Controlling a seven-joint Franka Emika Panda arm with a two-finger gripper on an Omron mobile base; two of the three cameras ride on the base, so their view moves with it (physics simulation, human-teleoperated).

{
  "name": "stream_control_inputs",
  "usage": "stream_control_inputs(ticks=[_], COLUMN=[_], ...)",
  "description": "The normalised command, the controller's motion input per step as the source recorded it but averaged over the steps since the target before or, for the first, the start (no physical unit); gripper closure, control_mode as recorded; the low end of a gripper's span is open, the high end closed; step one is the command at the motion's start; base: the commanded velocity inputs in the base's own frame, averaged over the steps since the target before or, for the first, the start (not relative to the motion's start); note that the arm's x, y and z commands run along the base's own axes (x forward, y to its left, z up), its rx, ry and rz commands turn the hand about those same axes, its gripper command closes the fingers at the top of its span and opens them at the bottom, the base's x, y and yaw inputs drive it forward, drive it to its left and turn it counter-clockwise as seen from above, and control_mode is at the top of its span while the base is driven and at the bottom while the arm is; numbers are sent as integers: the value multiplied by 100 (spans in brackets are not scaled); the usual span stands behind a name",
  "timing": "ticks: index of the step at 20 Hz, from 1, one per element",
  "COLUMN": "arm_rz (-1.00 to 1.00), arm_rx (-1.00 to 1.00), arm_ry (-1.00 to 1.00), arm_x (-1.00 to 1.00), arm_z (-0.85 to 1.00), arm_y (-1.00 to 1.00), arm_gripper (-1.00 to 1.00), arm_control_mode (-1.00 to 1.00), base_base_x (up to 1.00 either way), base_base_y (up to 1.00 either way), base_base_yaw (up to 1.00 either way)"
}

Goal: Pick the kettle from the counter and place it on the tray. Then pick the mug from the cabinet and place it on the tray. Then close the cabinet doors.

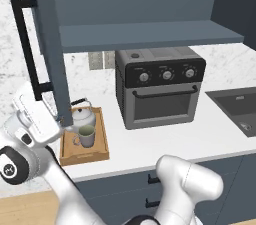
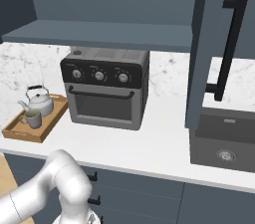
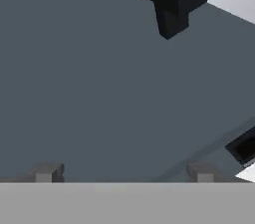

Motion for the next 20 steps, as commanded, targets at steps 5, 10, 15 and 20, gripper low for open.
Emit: stream_control_inputs(ticks=[5, 10, 15, 20], arm_rz=[-9, -1, 0, 3], arm_rx=[6, 5, 3, 3], arm_ry=[0, 0, 0, 0], arm_x=[-8, 0, 0, 0], arm_z=[29, 28, 27, 22], arm_y=[-78, -76, -74, -72], arm_gripper=[-100, -100, -100, -100], arm_control_mode=[-100, -100, -100, -100], base_base_x=[0, 0, 0, 0], base_base_y=[0, 0, 0, 0], base_base_yaw=[0, 0, 0, 0])
